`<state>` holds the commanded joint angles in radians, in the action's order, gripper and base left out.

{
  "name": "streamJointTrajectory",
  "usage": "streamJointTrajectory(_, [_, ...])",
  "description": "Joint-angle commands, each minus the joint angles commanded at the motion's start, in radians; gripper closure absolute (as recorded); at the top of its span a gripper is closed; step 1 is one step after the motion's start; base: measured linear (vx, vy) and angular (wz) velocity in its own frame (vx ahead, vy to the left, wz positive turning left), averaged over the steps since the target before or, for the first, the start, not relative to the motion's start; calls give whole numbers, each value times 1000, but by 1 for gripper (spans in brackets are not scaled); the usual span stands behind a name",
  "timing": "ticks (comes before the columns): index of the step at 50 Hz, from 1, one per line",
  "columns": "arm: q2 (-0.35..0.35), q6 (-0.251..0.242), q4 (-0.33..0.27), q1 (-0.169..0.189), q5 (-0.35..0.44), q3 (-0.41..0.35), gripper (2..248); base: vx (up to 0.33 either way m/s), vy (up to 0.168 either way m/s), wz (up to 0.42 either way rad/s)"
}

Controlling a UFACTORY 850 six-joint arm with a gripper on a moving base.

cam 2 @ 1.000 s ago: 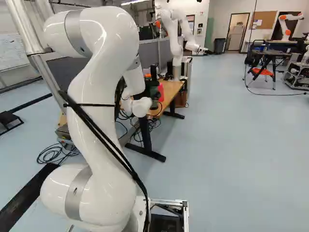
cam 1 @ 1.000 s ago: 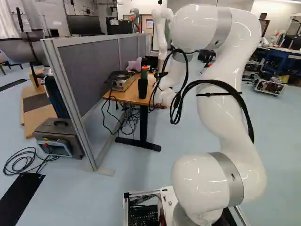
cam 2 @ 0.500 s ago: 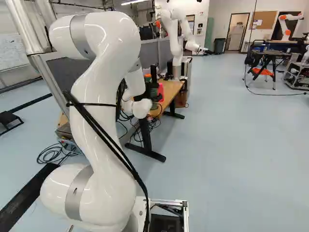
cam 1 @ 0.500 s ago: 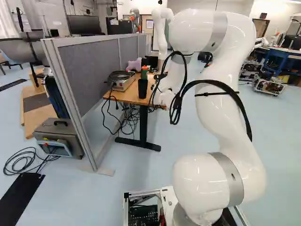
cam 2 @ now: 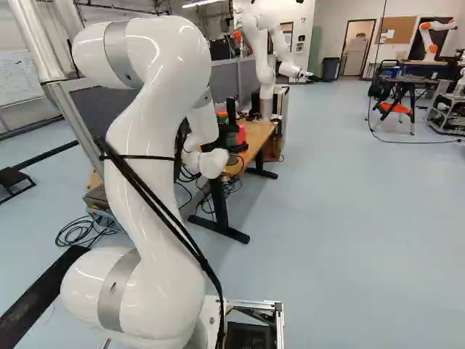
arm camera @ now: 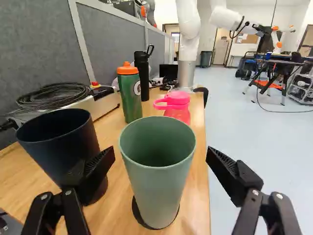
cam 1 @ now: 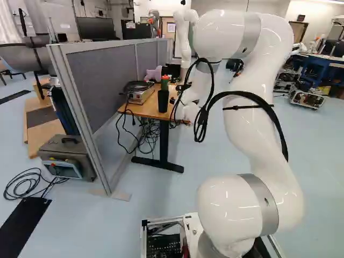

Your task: Place the green cup on the table

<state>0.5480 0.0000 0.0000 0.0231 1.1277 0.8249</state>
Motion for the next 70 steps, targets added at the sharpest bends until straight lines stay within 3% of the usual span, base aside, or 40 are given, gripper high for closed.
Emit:
streamJointTrajectory(44, [-281,0,0,-34,0,-251,3,0,0,0])
streamJointTrajectory(60, [-355,0,0,-38,0,-335,3,0,0,0])
streamJointTrajectory(70, [-359,0,0,-38,-2,-339,3,0,0,0])
